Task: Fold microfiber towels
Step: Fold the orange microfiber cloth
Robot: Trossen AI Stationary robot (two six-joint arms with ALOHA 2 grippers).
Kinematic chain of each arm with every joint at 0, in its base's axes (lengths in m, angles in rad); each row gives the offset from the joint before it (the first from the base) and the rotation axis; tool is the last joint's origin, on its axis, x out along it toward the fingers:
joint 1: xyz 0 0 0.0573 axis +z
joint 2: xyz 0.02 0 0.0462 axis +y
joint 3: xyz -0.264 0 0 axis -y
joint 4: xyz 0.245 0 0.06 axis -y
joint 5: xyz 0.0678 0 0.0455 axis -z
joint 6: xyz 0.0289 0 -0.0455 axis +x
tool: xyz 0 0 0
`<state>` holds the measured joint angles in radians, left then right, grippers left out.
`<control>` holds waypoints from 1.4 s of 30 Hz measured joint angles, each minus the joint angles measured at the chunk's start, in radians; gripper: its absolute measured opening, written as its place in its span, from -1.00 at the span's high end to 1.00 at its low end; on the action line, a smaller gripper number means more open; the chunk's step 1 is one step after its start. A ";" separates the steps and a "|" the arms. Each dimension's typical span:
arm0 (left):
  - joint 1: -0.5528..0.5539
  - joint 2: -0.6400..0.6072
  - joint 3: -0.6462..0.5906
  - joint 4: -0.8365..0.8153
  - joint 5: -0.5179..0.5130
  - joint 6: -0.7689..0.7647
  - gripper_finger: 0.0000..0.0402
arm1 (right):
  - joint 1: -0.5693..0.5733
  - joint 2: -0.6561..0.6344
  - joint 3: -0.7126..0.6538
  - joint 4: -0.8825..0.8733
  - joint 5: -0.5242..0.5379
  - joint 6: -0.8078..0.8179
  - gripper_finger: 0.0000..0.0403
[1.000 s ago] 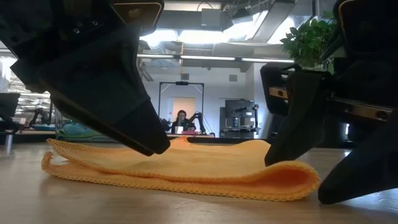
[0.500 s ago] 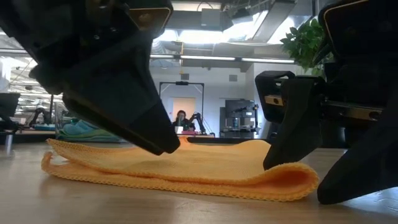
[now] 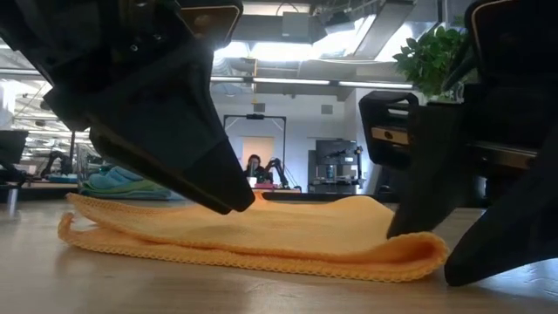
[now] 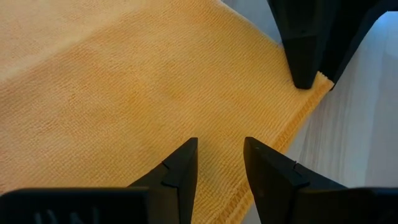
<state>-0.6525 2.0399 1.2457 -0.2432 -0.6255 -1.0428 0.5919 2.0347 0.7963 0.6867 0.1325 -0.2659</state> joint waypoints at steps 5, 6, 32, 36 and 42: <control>0.000 0.000 0.000 0.000 0.000 0.000 0.38 | 0.004 0.000 0.000 -0.001 0.000 -0.007 0.66; 0.000 0.000 0.000 -0.001 0.000 0.000 0.38 | 0.003 0.000 0.000 -0.002 0.000 -0.007 0.70; 0.020 0.000 0.000 0.080 -0.133 0.287 0.38 | 0.068 -0.005 0.001 -0.017 0.047 -0.078 0.88; 0.036 0.000 0.000 0.102 -0.133 0.287 0.38 | 0.074 -0.011 0.002 -0.029 0.078 -0.075 0.90; 0.052 0.000 0.000 0.143 -0.131 0.294 0.38 | 0.074 -0.028 -0.001 -0.054 0.088 -0.057 0.97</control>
<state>-0.6005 2.0399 1.2453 -0.0999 -0.7560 -0.7486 0.6659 2.0067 0.7956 0.6327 0.2207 -0.3233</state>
